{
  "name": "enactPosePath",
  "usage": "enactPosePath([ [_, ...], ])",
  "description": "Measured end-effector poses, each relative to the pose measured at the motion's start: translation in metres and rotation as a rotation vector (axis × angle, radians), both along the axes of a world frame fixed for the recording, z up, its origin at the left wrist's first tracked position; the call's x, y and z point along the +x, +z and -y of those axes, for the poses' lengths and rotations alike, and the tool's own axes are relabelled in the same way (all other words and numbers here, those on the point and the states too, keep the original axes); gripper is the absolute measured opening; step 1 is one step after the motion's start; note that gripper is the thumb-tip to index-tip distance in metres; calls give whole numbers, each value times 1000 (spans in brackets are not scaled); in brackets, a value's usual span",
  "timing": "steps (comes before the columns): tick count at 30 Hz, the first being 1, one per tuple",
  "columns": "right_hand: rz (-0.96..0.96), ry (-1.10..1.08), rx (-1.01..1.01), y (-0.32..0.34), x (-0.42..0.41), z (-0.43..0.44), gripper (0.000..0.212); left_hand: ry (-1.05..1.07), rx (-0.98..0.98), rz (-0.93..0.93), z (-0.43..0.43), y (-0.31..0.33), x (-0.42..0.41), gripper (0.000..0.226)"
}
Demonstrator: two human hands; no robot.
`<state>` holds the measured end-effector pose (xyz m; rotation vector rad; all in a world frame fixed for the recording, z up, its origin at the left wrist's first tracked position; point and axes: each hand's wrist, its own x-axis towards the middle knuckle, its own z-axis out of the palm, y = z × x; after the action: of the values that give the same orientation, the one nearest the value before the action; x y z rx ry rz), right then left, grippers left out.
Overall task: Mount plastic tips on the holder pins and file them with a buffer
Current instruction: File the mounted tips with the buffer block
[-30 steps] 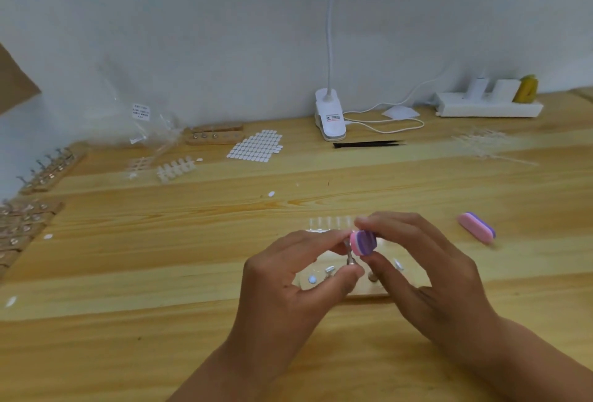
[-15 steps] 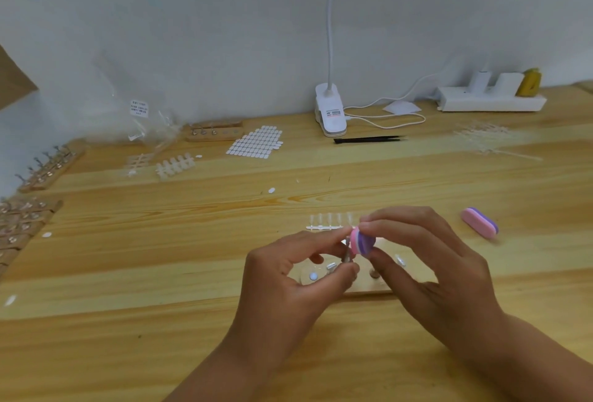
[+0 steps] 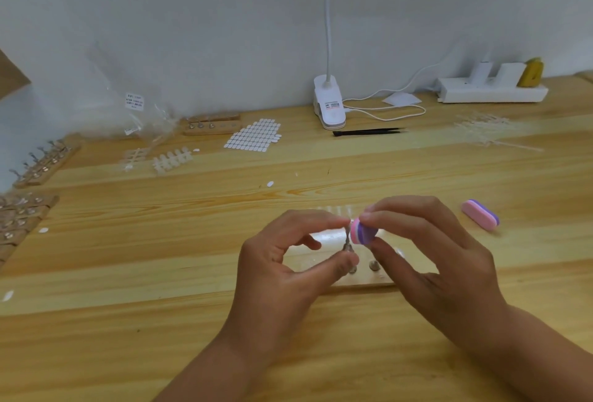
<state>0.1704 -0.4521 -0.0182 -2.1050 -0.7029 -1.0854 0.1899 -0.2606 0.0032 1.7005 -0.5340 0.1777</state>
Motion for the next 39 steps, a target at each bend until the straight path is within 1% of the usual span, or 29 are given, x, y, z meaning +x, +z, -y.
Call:
enactPosePath([
  [3, -3, -48, -1, 2, 1, 2, 24, 3, -25, -59, 0, -2, 0, 33],
  [6, -17, -90, 18, 3, 1, 4, 24, -13, -40, -74, 1, -3, 0, 33],
  [13, 12, 5, -30, 0, 0, -3, 20, -76, -90, -108, 2, -1, 0, 35],
  [16, 3, -30, -52, 1, 3, 2, 19, -89, -155, -158, 1, -1, 0, 31],
  [18, -6, -49, -9, 2, 4, 4, 20, -92, -168, -179, 0, -1, 1, 30],
  [20, 1, -8, 20, 2, 3, 2, 22, -109, -155, -165, 0, -1, 0, 30],
  [23, 18, 60, -55, 0, 1, -1, 25, -141, -134, -110, 0, 0, -1, 31],
  [25, -5, 34, -72, 1, 3, 4, 22, -146, -152, -117, -1, 0, -1, 29],
  [27, -23, -6, -19, 4, 5, 7, 22, -146, -175, -134, -2, 0, 1, 29],
  [29, -20, 9, 27, 5, 3, 5, 26, -161, -179, -144, -1, 1, 1, 29],
  [32, 19, 60, -42, 2, -1, -2, 27, -226, -191, -152, 0, 1, 0, 29],
  [34, 8, 32, -82, 2, 2, 2, 23, -250, -231, -193, 0, 1, 1, 28],
  [36, -18, -20, -37, 4, 6, 8, 21, -260, -295, -257, -2, 1, 3, 30],
  [37, -21, -31, -7, 5, 5, 8, 23, -270, -310, -277, -2, 0, 3, 30],
  [39, 7, -23, 16, 6, 1, 4, 27, -303, -292, -287, -1, 1, 3, 28],
])
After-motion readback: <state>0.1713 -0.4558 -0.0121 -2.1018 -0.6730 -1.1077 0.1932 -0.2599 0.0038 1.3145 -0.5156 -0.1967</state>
